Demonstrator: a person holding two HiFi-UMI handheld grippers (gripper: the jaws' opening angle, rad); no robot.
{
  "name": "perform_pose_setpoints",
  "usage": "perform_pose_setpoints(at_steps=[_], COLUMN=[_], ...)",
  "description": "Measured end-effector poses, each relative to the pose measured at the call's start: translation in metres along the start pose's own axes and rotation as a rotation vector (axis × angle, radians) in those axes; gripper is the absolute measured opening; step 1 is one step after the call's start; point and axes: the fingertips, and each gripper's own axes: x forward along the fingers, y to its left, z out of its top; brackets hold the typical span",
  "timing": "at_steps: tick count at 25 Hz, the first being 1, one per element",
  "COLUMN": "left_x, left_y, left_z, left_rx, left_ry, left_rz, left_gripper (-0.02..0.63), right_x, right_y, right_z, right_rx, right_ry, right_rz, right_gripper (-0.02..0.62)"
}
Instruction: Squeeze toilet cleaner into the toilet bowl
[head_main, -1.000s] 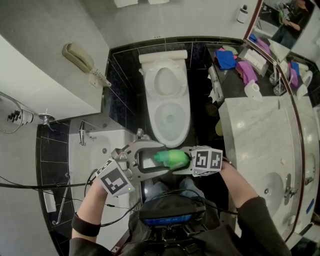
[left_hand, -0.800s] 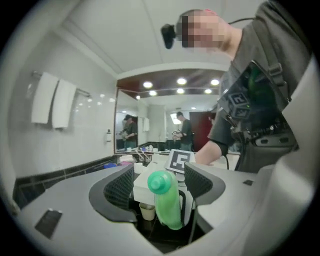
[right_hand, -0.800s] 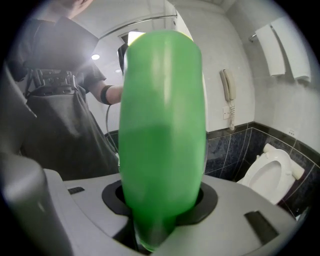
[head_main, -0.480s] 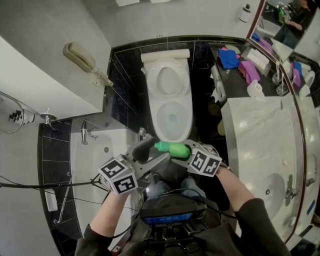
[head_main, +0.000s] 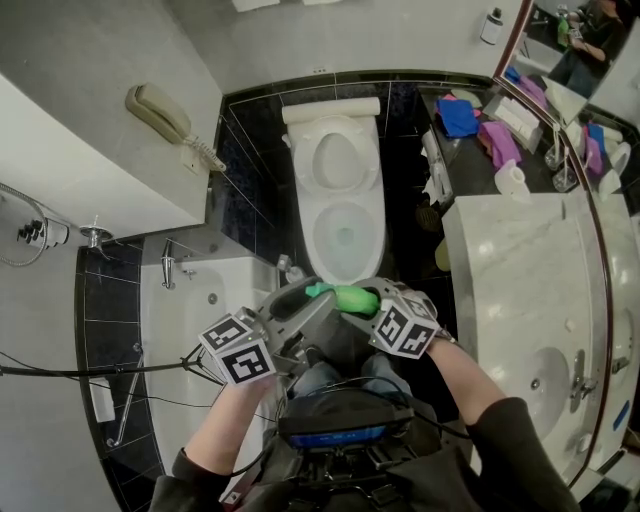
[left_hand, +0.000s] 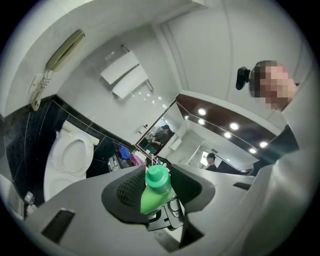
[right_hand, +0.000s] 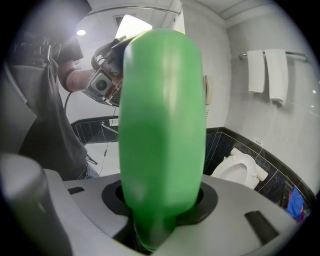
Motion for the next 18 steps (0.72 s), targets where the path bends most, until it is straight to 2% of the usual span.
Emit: perform_pose_setpoints(at_steps=[3, 8, 11, 14, 18], left_x=[-0.002, -0.004, -0.007, -0.011, -0.016], left_y=[-0.006, -0.015, -0.021, -0.032, -0.058], left_z=[-0.002, -0.008, -0.012, -0.015, -0.015], left_rx=[0.028, 0.157, 0.271, 0.422, 0.565], left_ry=[0.009, 0.066, 0.105, 0.150, 0.213], left_rz=[-0.042, -0.118, -0.183, -0.270, -0.396], left_gripper=[0.138, 0.135, 0.133, 0.133, 0.130], right_x=[-0.004, -0.010, -0.013, -0.017, -0.020], right_y=[0.008, 0.027, 0.043, 0.058, 0.071], right_z=[0.002, 0.006, 0.008, 0.010, 0.013], right_rx=[-0.005, -0.002, 0.013, 0.022, 0.013], right_ry=[-0.008, -0.018, -0.029, -0.036, -0.038], right_rz=[0.051, 0.198, 0.308, 0.412, 0.494], right_gripper=[0.187, 0.187, 0.187, 0.187, 0.187])
